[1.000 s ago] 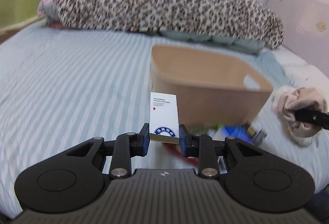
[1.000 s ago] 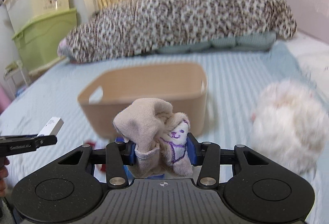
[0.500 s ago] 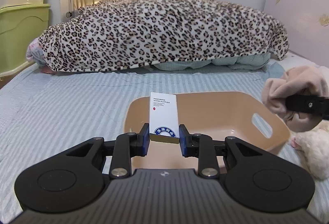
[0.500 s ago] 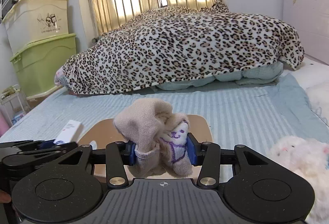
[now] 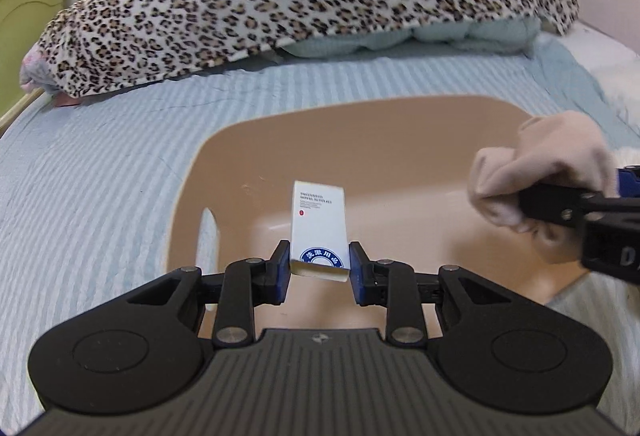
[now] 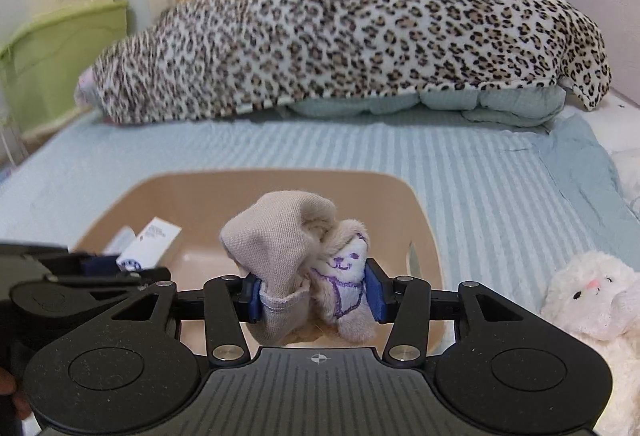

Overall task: Organize objects
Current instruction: 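Carry both items over the basket and open both tools to drop them, then grasp the red hair clip with the left tool while the right tool grasps the small boxed item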

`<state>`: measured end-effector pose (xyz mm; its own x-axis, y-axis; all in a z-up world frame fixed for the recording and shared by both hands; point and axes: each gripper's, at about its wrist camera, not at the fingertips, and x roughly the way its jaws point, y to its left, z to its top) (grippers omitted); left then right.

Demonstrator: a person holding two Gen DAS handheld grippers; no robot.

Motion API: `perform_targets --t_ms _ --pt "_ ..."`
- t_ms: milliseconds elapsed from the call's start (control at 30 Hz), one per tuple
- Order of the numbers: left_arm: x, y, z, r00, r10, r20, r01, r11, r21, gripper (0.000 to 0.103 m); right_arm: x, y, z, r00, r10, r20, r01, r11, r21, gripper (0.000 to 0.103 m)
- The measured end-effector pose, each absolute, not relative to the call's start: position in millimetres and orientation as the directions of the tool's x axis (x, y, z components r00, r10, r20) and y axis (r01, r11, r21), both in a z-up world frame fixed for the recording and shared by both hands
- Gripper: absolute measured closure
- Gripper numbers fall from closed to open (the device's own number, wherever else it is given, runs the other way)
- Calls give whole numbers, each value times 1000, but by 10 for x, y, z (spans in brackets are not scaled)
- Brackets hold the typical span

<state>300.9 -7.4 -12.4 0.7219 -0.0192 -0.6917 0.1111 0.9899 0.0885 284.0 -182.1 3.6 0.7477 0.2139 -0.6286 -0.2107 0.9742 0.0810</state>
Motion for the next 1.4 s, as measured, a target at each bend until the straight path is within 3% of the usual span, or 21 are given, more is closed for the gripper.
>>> perform_targets --t_ms 67,100,167,200,333,400,467,800,1400 --pt "2966 -62 -86 727 -23 -686 107 991 79 63 2828 -1815 19 743 217 -634 -213 974 84 42" --pt "2947 -59 -60 727 -25 -687 104 992 74 42 2810 -1822 21 745 216 -631 -211 974 83 41" --pt "2869 -48 17 739 -24 -673 92 994 65 21 2741 -1837 55 757 222 -614 -223 972 77 32" --pt "2814 -37 52 750 -24 -661 90 994 66 19 2700 -1838 88 763 222 -607 -228 971 69 25" --pt "2656 -1 182 760 4 -650 70 994 87 18 2543 -1861 259 788 223 -574 -246 968 38 17" --pt "2550 61 229 761 3 -649 60 995 75 13 2437 -1883 334 797 223 -562 -252 967 26 4" --pt "2447 120 251 758 8 -653 48 997 68 11 2335 -1918 386 802 222 -554 -257 966 15 2" --pt "2022 303 -1 699 26 -714 15 999 51 11 1986 -2128 155 766 194 -613 -270 962 -32 0" --pt "2091 197 -559 559 -70 -826 -69 989 -131 11 1951 -2338 -848 656 153 -739 -241 970 -14 7"
